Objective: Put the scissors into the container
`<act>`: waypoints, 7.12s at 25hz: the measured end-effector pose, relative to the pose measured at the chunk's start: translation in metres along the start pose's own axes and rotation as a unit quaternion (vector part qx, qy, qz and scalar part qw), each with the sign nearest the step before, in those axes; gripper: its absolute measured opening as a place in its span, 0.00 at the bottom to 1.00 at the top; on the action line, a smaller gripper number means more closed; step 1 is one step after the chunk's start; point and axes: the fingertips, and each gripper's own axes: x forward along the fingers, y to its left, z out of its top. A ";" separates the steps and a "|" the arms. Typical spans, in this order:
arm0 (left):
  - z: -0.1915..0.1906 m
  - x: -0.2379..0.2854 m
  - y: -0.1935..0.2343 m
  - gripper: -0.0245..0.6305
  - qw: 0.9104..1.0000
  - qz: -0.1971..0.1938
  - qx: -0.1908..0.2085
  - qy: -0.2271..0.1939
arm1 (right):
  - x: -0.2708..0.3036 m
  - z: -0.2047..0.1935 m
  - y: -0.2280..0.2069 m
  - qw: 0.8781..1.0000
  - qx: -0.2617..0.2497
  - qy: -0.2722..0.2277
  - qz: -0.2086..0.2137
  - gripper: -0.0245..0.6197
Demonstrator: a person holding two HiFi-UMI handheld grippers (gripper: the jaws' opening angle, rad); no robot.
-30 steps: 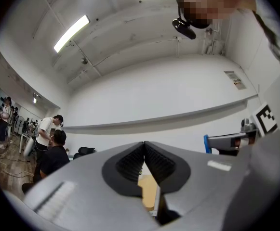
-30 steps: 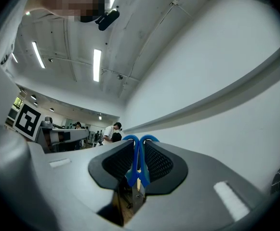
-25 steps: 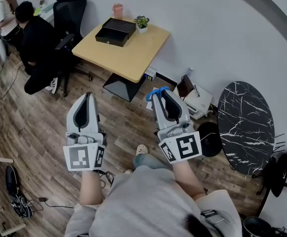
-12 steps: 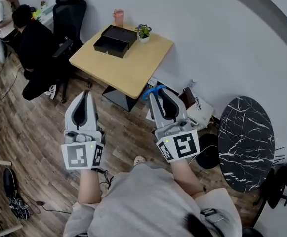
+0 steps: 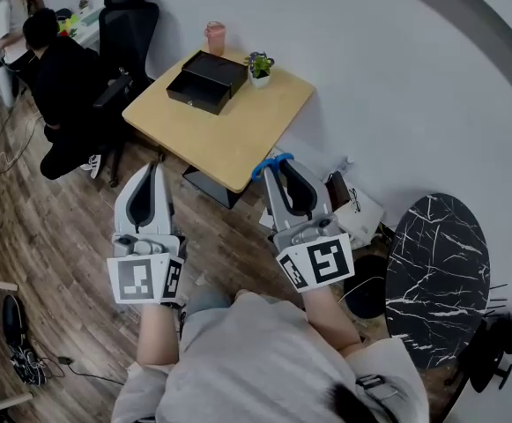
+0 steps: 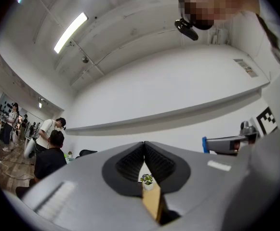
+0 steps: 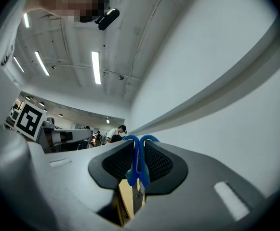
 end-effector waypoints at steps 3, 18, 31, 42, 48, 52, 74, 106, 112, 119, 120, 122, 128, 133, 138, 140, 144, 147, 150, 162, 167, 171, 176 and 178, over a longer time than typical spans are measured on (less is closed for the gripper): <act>-0.003 0.011 0.002 0.13 1.000 0.000 0.003 0.003 | 0.009 -0.005 -0.005 1.000 0.005 0.004 0.001 0.15; -0.032 0.084 0.065 0.13 1.000 -0.017 -0.011 0.003 | 0.095 -0.030 -0.018 1.000 0.002 0.006 -0.027 0.15; -0.058 0.158 0.147 0.13 0.999 -0.041 -0.025 -0.001 | 0.193 -0.054 -0.016 0.998 -0.003 0.006 -0.059 0.15; -0.066 0.197 0.214 0.13 0.997 -0.065 -0.027 -0.012 | 0.258 -0.058 -0.002 0.996 -0.017 -0.010 -0.091 0.15; -0.068 0.197 0.211 0.13 0.996 -0.077 -0.040 -0.014 | 0.254 -0.060 0.004 0.996 -0.026 -0.004 -0.089 0.15; -0.072 0.194 0.216 0.13 0.997 -0.069 -0.032 -0.017 | 0.259 -0.062 0.003 0.996 -0.025 -0.004 -0.087 0.15; -0.127 0.331 0.297 0.13 0.998 -0.059 -0.025 0.000 | 0.405 -0.111 -0.073 0.994 -0.014 -0.004 -0.108 0.15; -0.206 0.424 0.286 0.13 0.992 -0.100 -0.039 0.061 | 0.467 -0.306 -0.101 0.975 -0.026 0.220 0.008 0.15; -0.215 0.424 0.288 0.13 0.992 -0.094 -0.038 0.074 | 0.471 -0.349 -0.095 0.959 -0.040 0.277 0.045 0.15; -0.223 0.421 0.293 0.13 0.992 -0.083 -0.036 0.084 | 0.468 -0.399 -0.081 0.934 -0.053 0.340 0.095 0.15; -0.224 0.421 0.294 0.13 0.992 -0.082 -0.036 0.086 | 0.468 -0.405 -0.079 0.931 -0.054 0.347 0.101 0.15; -0.225 0.419 0.296 0.13 0.992 -0.079 -0.034 0.088 | 0.466 -0.419 -0.075 0.924 -0.055 0.362 0.109 0.15; -0.227 0.413 0.301 0.13 0.993 -0.069 -0.029 0.093 | 0.465 -0.453 -0.068 0.907 -0.053 0.397 0.127 0.15; -0.227 0.411 0.303 0.13 0.993 -0.063 -0.026 0.096 | 0.471 -0.470 -0.067 0.899 -0.042 0.417 0.127 0.15; -0.230 0.409 0.305 0.13 0.993 -0.058 -0.029 0.100 | 0.477 -0.486 -0.062 0.888 -0.040 0.438 0.136 0.15; -0.232 0.409 0.306 0.13 0.993 -0.056 -0.031 0.102 | 0.478 -0.493 -0.060 0.883 -0.041 0.446 0.142 0.15; -0.236 0.407 0.308 0.13 0.992 -0.053 -0.032 0.106 | 0.477 -0.507 -0.054 0.869 -0.048 0.466 0.159 0.15; -0.238 0.405 0.310 0.13 0.992 -0.048 -0.030 0.110 | 0.478 -0.516 -0.052 0.860 -0.047 0.481 0.166 0.15; -0.238 0.404 0.313 0.13 0.992 -0.044 -0.028 0.114 | 0.479 -0.524 -0.053 0.851 -0.052 0.494 0.167 0.15; -0.248 0.398 0.318 0.13 0.991 -0.038 -0.024 0.129 | 0.468 -0.553 -0.043 0.801 -0.087 0.555 0.206 0.15; -0.250 0.397 0.324 0.13 0.990 -0.030 -0.023 0.134 | 0.469 -0.558 -0.042 0.794 -0.088 0.566 0.205 0.15; -0.251 0.395 0.325 0.13 0.990 -0.030 -0.025 0.136 | 0.470 -0.559 -0.042 0.792 -0.085 0.570 0.203 0.15; -0.250 0.393 0.326 0.13 0.990 -0.031 -0.022 0.134 | 0.470 -0.556 -0.040 0.794 -0.080 0.566 0.205 0.15; -0.247 0.393 0.327 0.13 0.991 -0.031 -0.021 0.131 | 0.474 -0.549 -0.041 0.804 -0.074 0.556 0.199 0.15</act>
